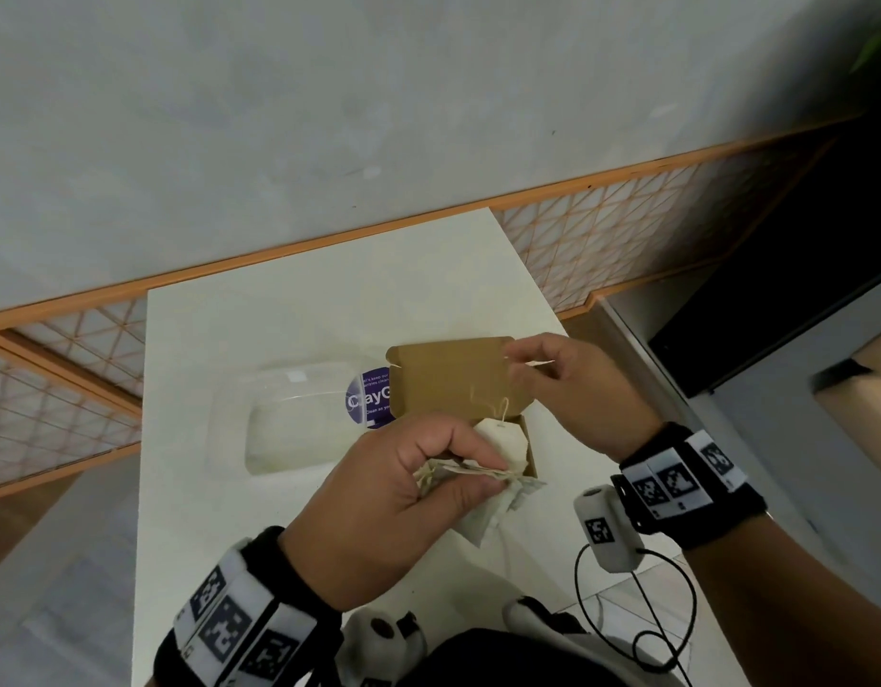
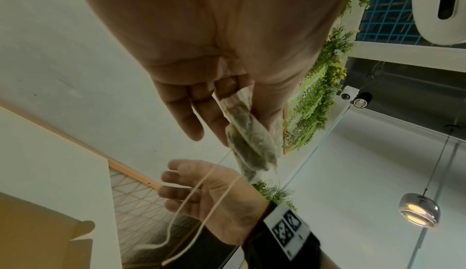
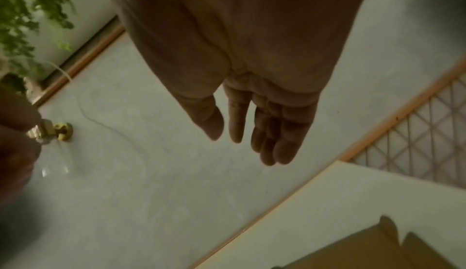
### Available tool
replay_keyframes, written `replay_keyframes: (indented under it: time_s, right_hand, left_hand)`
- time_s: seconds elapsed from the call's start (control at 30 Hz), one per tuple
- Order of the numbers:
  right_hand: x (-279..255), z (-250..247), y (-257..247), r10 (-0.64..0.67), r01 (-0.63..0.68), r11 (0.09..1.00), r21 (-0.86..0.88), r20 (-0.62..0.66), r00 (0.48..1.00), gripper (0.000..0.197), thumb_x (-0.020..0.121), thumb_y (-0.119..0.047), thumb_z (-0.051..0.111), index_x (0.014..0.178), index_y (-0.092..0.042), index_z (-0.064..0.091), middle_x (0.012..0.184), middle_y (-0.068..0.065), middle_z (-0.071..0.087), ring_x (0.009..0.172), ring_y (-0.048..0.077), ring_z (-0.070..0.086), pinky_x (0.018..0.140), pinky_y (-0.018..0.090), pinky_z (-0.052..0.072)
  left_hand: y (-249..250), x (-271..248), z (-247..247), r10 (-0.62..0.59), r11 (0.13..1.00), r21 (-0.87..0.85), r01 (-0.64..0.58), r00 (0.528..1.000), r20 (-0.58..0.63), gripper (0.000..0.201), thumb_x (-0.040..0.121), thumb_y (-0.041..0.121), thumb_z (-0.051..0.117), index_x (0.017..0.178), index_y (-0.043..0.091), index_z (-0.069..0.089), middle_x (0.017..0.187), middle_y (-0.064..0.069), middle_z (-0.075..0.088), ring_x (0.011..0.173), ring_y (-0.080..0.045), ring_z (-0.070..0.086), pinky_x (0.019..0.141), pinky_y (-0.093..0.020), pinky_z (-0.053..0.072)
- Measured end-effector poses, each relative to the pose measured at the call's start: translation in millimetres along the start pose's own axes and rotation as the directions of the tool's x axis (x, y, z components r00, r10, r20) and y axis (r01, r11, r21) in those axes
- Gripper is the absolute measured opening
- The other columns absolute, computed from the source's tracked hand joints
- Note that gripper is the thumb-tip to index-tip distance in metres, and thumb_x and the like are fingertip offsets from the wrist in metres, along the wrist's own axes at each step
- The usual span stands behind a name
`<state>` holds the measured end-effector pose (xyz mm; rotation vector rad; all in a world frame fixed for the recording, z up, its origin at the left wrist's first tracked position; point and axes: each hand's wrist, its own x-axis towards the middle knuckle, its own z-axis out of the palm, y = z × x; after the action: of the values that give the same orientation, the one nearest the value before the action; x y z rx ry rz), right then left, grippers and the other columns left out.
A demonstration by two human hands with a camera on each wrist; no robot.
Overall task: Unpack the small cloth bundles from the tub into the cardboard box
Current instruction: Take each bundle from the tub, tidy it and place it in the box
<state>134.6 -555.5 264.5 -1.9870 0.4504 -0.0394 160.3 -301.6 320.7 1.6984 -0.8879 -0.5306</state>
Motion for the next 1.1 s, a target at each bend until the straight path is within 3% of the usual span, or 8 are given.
replay_keyframes:
  time_s: [0.1,0.23,0.37,0.53,0.7,0.8,0.93,1.1]
  right_hand:
    - [-20.1,-12.7,-17.2,-0.077,0.069,0.995,-0.067,-0.135,0.988,0.017,0.102,-0.022,0.065,0.111,-0.034,0.072,0.102,-0.014,0.076,0.09,0.004,0.068,0.074,0.01,0.052]
    - [-52.9,-20.9,-48.5,-0.3,0.3,0.954,0.008,-0.043,0.953,0.02,0.101,-0.028,0.063,0.116,-0.026,0.076,0.102,-0.007,0.075,0.093,0.017,0.071,0.08,0.027,0.059]
    - [-62.0,-13.0,-57.1,-0.289,0.264,0.951,0.159,0.167,0.943,0.026,0.098,-0.033,0.067,0.118,-0.022,0.078,0.107,-0.001,0.076,0.103,0.021,0.072,0.088,0.03,0.058]
    - [-61.6,-1.3,-57.3,-0.294,0.236,0.933,0.271,0.198,0.935,0.013,0.096,-0.02,0.069,0.101,-0.016,0.08,0.09,-0.002,0.076,0.084,0.012,0.069,0.076,0.025,0.053]
    - [-63.6,1.5,-59.6,-0.354,0.352,0.935,0.038,0.065,0.933,0.014,0.099,-0.03,0.065,0.097,-0.024,0.077,0.084,-0.002,0.073,0.077,0.02,0.067,0.071,0.036,0.055]
    - [-66.1,1.7,-61.7,-0.404,0.405,0.911,-0.081,0.028,0.914,0.011,0.1,-0.025,0.065,0.094,-0.025,0.074,0.08,-0.006,0.07,0.075,0.021,0.065,0.068,0.038,0.053]
    - [-69.3,5.1,-62.6,-0.383,0.384,0.923,-0.005,0.075,0.921,0.013,0.101,-0.017,0.065,0.094,-0.023,0.074,0.076,-0.004,0.067,0.068,0.02,0.061,0.063,0.038,0.051]
    - [-72.2,6.1,-67.1,-0.343,0.338,0.939,0.07,0.087,0.935,0.017,0.102,-0.023,0.063,0.092,-0.019,0.075,0.075,0.003,0.07,0.065,0.027,0.062,0.063,0.046,0.05]
  left_hand:
    - [-1.4,-0.6,-2.9,-0.015,1.0,0.009,0.015,1.0,-0.022,0.006,0.092,0.024,0.073,0.098,0.024,0.076,0.101,0.01,0.075,0.1,-0.016,0.071,0.088,-0.028,0.054]
    - [-1.9,-1.6,-5.5,-0.037,0.999,0.01,0.037,0.999,-0.025,0.006,0.093,0.025,0.073,0.098,0.026,0.076,0.102,0.008,0.075,0.101,-0.019,0.071,0.089,-0.032,0.054]
    - [0.3,0.9,-5.5,-0.025,0.999,0.023,0.026,0.999,-0.036,0.005,0.093,0.025,0.073,0.097,0.027,0.075,0.099,0.009,0.075,0.097,-0.017,0.07,0.086,-0.027,0.053]
    - [-2.9,2.7,-7.5,-0.03,0.999,0.028,0.033,0.996,-0.084,0.008,0.093,0.019,0.076,0.095,0.027,0.075,0.093,0.012,0.072,0.092,-0.012,0.068,0.083,-0.021,0.05]
    - [-5.3,5.1,-6.4,-0.053,0.998,0.015,0.057,0.978,-0.203,0.007,0.087,0.031,0.079,0.092,0.036,0.077,0.111,0.012,0.065,0.11,-0.021,0.067,0.102,-0.042,0.051]
    - [-2.0,7.4,-6.4,-0.063,0.998,-0.033,0.056,0.967,-0.246,0.005,0.086,0.033,0.077,0.091,0.033,0.078,0.099,0.006,0.073,0.097,-0.021,0.071,0.093,-0.045,0.055]
    - [-2.5,8.8,-5.6,-0.1,0.993,-0.086,0.081,0.963,-0.249,0.008,0.089,0.021,0.077,0.094,0.028,0.077,0.092,0.007,0.078,0.09,-0.015,0.074,0.085,-0.039,0.06]
    - [-9.2,9.4,-2.8,-0.147,0.981,-0.168,0.101,0.946,-0.288,0.018,0.085,0.026,0.081,0.1,0.033,0.072,0.093,-0.001,0.076,0.087,-0.024,0.073,0.082,-0.047,0.062]
